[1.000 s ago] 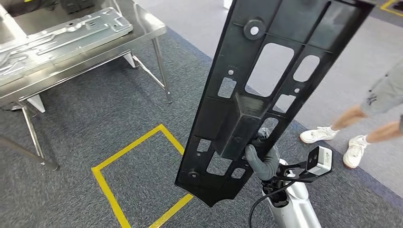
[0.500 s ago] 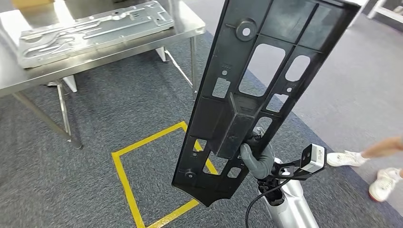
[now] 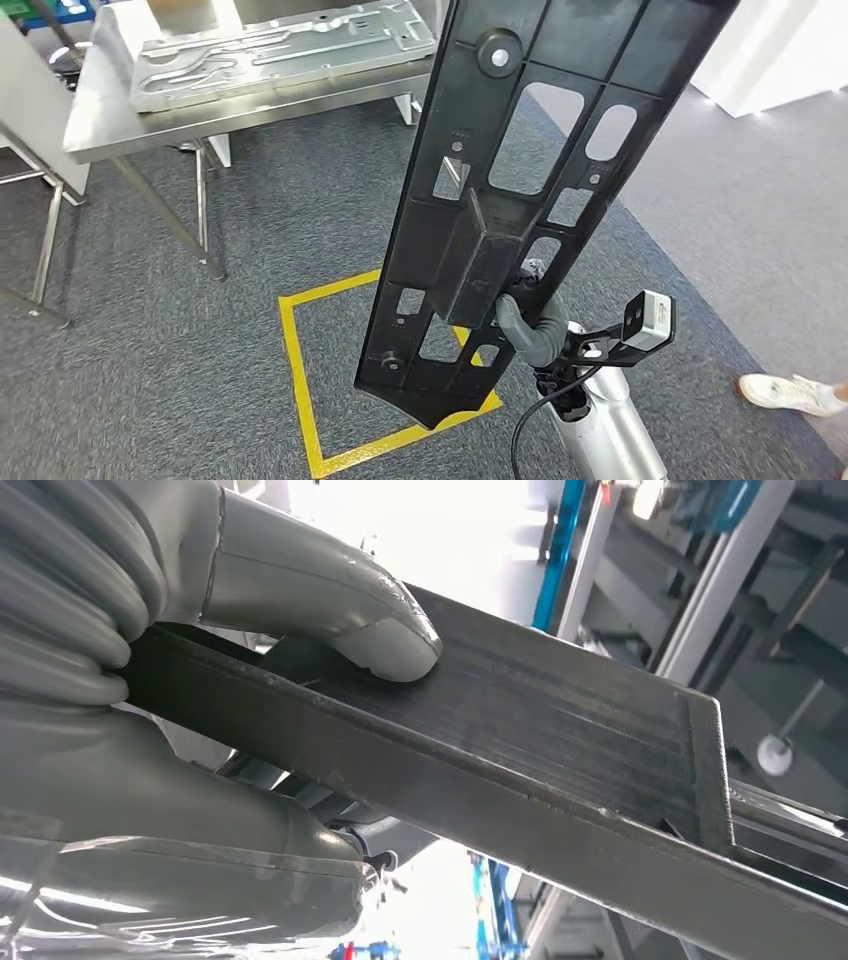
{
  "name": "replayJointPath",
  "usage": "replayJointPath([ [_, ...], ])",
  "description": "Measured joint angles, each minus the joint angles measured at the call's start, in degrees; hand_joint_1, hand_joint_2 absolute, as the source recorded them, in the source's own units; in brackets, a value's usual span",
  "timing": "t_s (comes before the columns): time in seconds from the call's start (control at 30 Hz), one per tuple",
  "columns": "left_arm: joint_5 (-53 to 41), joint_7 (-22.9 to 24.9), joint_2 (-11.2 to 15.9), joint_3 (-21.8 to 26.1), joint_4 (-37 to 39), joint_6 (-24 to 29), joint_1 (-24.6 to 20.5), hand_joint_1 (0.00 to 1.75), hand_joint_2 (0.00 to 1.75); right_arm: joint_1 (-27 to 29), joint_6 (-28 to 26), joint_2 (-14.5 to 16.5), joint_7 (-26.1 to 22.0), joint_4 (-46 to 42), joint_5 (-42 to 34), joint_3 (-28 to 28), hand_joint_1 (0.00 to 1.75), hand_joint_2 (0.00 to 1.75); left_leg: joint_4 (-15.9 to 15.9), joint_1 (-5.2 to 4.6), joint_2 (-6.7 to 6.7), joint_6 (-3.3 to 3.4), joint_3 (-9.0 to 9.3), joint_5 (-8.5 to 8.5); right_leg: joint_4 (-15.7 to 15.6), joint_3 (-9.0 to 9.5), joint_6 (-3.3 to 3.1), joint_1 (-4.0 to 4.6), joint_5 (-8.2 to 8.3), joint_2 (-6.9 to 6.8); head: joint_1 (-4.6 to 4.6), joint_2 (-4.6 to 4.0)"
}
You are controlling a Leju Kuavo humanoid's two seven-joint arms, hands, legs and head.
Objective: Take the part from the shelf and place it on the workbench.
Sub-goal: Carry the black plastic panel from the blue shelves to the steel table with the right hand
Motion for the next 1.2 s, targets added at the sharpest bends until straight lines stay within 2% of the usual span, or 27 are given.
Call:
replayJointPath([
  [0.07, -0.1, 0.4, 0.0, 0.0, 0.0, 0.0, 0.3, 0.0, 1.75, -0.1, 0.0, 0.0, 0.1, 0.0, 0.0, 0.0, 1.75, 1.75, -7.2, -0.38, 1.92, 0.54, 3.75, 2.48, 0.0, 0.45, 0.49, 0.22, -0.38, -1.09, 0.01, 0.0],
  [0.1, -0.1, 0.7, 0.0, 0.0, 0.0, -0.1, 0.4, 0.0, 1.75, -0.1, -0.1, 0.0, 0.2, 0.0, 0.0, 0.0, 1.75, 1.75, -9.0, -0.62, 2.44, 0.9, 4.6, 2.86, 0.0, 0.58, 0.79, 0.33, -0.52, -1.56, 0.01, 0.0],
  [0.17, -0.2, 0.8, -0.1, 0.0, 0.0, -0.1, 0.6, 0.0, 1.75, -0.2, -0.4, -0.1, 0.3, 0.0, 0.0, 0.0, 1.75, 1.75, -9.5, -0.91, 1.7, 1.64, 4.6, 2.83, -0.1, 0.78, 1.43, 0.43, -0.61, -2.51, 0.01, 0.0],
  [0.2, -0.2, 0.9, -0.1, 0.0, 0.0, -0.1, 0.6, 0.0, 1.75, -0.2, -0.6, -0.1, 0.4, 0.0, 0.0, 0.1, 1.75, 1.75, -9.8, -0.83, 1.07, 1.95, 4.68, 2.95, -0.1, 0.89, 1.8, 0.3, -0.75, -2.42, 0.01, 0.0],
  [0.27, -0.2, 0.8, -0.2, 0.0, 0.0, -0.2, 0.6, 0.0, 1.75, -0.2, -0.8, -0.1, 0.5, -0.1, 0.0, 0.1, 1.75, 1.75, -10.4, -0.55, -0.04, 2.69, 5.01, 3.27, 2.2, -0.01, 2.35, -0.01, -2.3, 0.24, 0.02, 0.0],
  [0.33, -0.3, 0.7, -0.3, 0.0, 0.0, -0.2, 0.5, 0.0, 1.75, 0.0, -0.8, -0.3, 0.5, -0.2, 0.0, 0.1, 1.75, 1.75, -10.6, -0.45, -1.16, 3.16, 5.18, 3.41, 9.0, -3.5, 2.59, -0.16, -5.62, 3.58, 0.02, 0.0],
  [0.37, -0.3, 0.7, -0.4, 0.0, 0.0, -0.2, 0.5, 0.0, 1.75, 0.2, -0.8, -0.4, 0.5, -0.2, 0.0, 0.1, 1.75, 1.75, -10.6, -0.5, -1.84, 3.26, 5.18, 3.4, 12.9, -5.69, 2.64, -0.14, -7.02, 4.17, 0.03, 0.0],
  [0.4, -0.4, 0.6, -0.5, 0.0, 0.0, -0.2, 0.5, 0.0, 1.75, 0.4, -0.9, -0.4, 0.5, -0.1, 0.0, 0.1, 1.75, 1.75, -10.5, -0.57, -2.63, 3.31, 5.19, 3.37, 15.7, -7.42, 2.66, -0.11, -7.51, 4.39, 0.02, 0.0],
  [0.43, -0.4, 0.5, -0.5, 0.0, 0.0, -0.2, 0.5, 0.0, 1.75, 0.5, -0.9, -0.5, 0.5, -0.1, 0.0, 0.1, 1.75, 1.75, -10.4, -0.62, -3.48, 3.32, 5.22, 3.33, 16.4, -8.2, 2.62, -0.1, -6.81, 4.49, 0.02, 0.0],
  [0.47, -0.3, 0.3, -0.6, 0.0, 0.0, -0.2, 0.5, 0.0, 1.75, 0.6, -0.9, -0.6, 0.5, -0.2, -0.1, 0.1, 1.75, 1.75, -10.3, -0.65, -4.36, 3.28, 5.28, 3.28, 14.8, -7.82, 2.5, -0.1, -5.01, 4.68, 0.02, 0.0],
  [0.5, -0.3, 0.0, -0.6, 0.0, 0.0, -0.2, 0.5, 0.0, 1.75, 0.6, -1.0, -0.6, 0.5, -0.2, -0.3, 0.1, 1.75, 1.75, -10.2, -0.65, -5.21, 3.19, 5.36, 3.2, 11.2, -6.46, 2.32, -0.11, -2.56, 5.29, 0.02, 0.0],
  [0.57, -0.3, -0.5, -0.8, 0.0, 0.0, -0.1, 0.4, 0.0, 1.75, 0.6, -1.0, -0.6, 0.4, -0.4, -0.8, 0.0, 1.75, 1.75, -9.9, -0.66, -6.59, 2.9, 5.35, 2.95, 3.6, -3.33, 1.97, -0.26, 0.84, 7.94, 0.02, 0.0],
  [0.6, -0.3, -0.7, -0.9, 0.0, 0.0, -0.1, 0.3, 0.0, 1.75, 0.6, -1.0, -0.6, 0.4, -0.5, -1.1, 0.0, 1.75, 1.75, -9.8, -0.6, -7.12, 2.65, 5.22, 2.87, 1.4, -2.46, 1.86, -0.27, 1.44, 8.96, 0.02, 0.0],
  [0.63, -0.3, -0.9, -0.9, 0.0, 0.0, 0.0, 0.4, 0.0, 1.75, 0.5, -1.1, -0.7, 0.4, -0.6, -1.5, -0.1, 1.75, 1.75, -9.8, -0.49, -7.6, 2.32, 5.06, 2.85, 0.6, -2.13, 1.72, -0.23, 1.37, 9.46, 0.03, 0.0],
  [0.7, -0.2, -1.0, -0.9, 0.0, 0.0, -0.1, 0.4, 0.0, 1.75, 0.4, -1.1, -0.7, 0.4, -0.9, -2.2, -0.1, 1.75, 1.75, -9.9, -0.32, -8.19, 1.62, 4.87, 2.81, 0.1, -1.9, 1.27, -0.21, 1.47, 8.66, 0.02, 0.0],
  [0.73, -0.1, -1.0, -0.9, 0.0, 0.0, -0.2, 0.5, 0.0, 1.75, 0.4, -1.2, -0.7, 0.5, -1.1, -2.5, -0.1, 1.75, 1.75, -9.6, -0.38, -7.4, 1.31, 4.75, 2.51, -0.3, -1.62, 0.94, -0.31, 1.54, 8.23, 0.02, 0.0],
  [0.77, -0.1, -0.9, -0.9, 0.0, 0.0, -0.3, 0.4, 0.0, 1.75, 0.4, -1.3, -0.7, 0.5, -1.3, -2.6, -0.1, 1.75, 1.75, -8.3, -0.46, -5.98, 1.03, 4.22, 1.68, -0.6, -1.3, 0.57, -0.43, 1.57, 7.74, 0.02, 0.0],
  [0.83, -0.1, -0.9, -0.8, 0.0, 0.0, -0.6, 0.3, 0.0, 1.75, 0.5, -1.6, -0.7, 0.6, -1.7, -2.7, -0.1, 1.75, 1.75, -2.2, -0.44, -2.7, 0.5, 1.4, -1.5, -1.0, -0.68, 0.01, -0.4, 1.25, 6.71, 0.02, 0.0],
  [0.87, -0.1, -0.9, -0.7, 0.0, 0.0, -0.7, 0.2, 0.0, 1.75, 0.7, -1.7, -0.8, 0.5, -1.7, -2.7, -0.2, 1.75, 1.75, 1.8, -0.31, -1.94, 0.25, -0.59, -3.15, -1.0, -0.45, -0.12, -0.33, 0.95, 6.18, 0.02, 0.0],
  [0.9, -0.1, -0.9, -0.7, 0.0, 0.0, -0.8, 0.1, 0.0, 1.75, 1.0, -1.8, -0.8, 0.5, -1.8, -2.7, -0.2, 1.75, 1.75, 4.9, -0.18, -1.66, 0.05, -2.19, -4.06, -1.0, -0.19, -0.1, -0.29, 0.63, 5.68, 0.01, 0.0],
  [0.93, 0.0, -0.9, -0.6, 0.0, 0.0, -0.9, 0.0, 0.0, 1.75, 1.3, -1.8, -0.8, 0.4, -1.8, -2.7, -0.2, 1.75, 1.75, 6.1, -0.04, -1.55, -0.13, -2.87, -3.86, -1.0, 0.13, -0.01, -0.28, 0.29, 5.22, 0.01, 0.0],
  [0.97, 0.0, -0.9, -0.5, 0.1, 0.0, -1.0, -0.1, 0.0, 1.75, 1.5, -1.8, -0.8, 0.4, -1.8, -2.7, -0.2, 1.75, 1.75, 5.0, 0.1, -1.44, -0.26, -2.32, -2.5, -1.0, 0.57, 0.11, -0.28, -0.03, 4.86, 0.01, 0.0],
  [1.03, 0.1, -0.7, -0.5, 0.1, 0.0, -1.1, 0.2, 0.0, 1.75, 1.6, -1.8, -0.8, 0.4, -1.8, -2.6, -0.2, 1.75, 1.75, -2.5, 0.37, -1.03, -0.29, 1.4, 1.56, -1.0, 1.59, 0.45, -0.3, -0.75, 4.4, 0.02, 0.0],
  [1.07, 0.1, -0.7, -0.5, 0.1, 0.0, -1.1, 0.3, 0.0, 1.75, 1.6, -1.8, -0.8, 0.3, -1.9, -2.6, -0.2, 1.75, 1.75, -6.3, 0.29, -0.83, -0.15, 3.37, 2.64, -1.0, 1.97, 0.75, -0.24, -1.15, 4.27, 0.02, 0.0],
  [1.1, 0.1, -0.6, -0.4, 0.1, 0.0, -1.1, 0.4, 0.0, 1.75, 1.6, -1.8, -0.8, 0.3, -1.9, -2.6, -0.2, 1.75, 1.75, -8.8, 0.13, -0.7, 0.15, 4.67, 2.94, -1.0, 2.25, 1.09, -0.22, -1.48, 4.18, 0.02, 0.0],
  [1.13, 0.1, -0.6, -0.4, 0.1, 0.0, -1.1, 0.5, 0.0, 1.75, 1.5, -1.8, -0.8, 0.3, -2.0, -2.6, -0.1, 1.75, 1.75, -9.9, -0.09, -0.66, 0.55, 5.3, 2.53, -1.1, 2.53, 1.49, -0.23, -1.7, 4.13, 0.02, 0.0],
  [1.2, 0.3, -0.6, -0.3, 0.1, 0.0, -1.0, 0.6, 0.0, 1.75, 1.4, -1.7, -0.8, 0.2, -2.0, -2.5, -0.1, 1.75, 1.75, -10.4, -0.34, -0.9, 1.56, 5.99, 1.81, -0.6, 2.87, 2.31, -0.39, -1.73, 4.09, 0.02, 0.0],
])
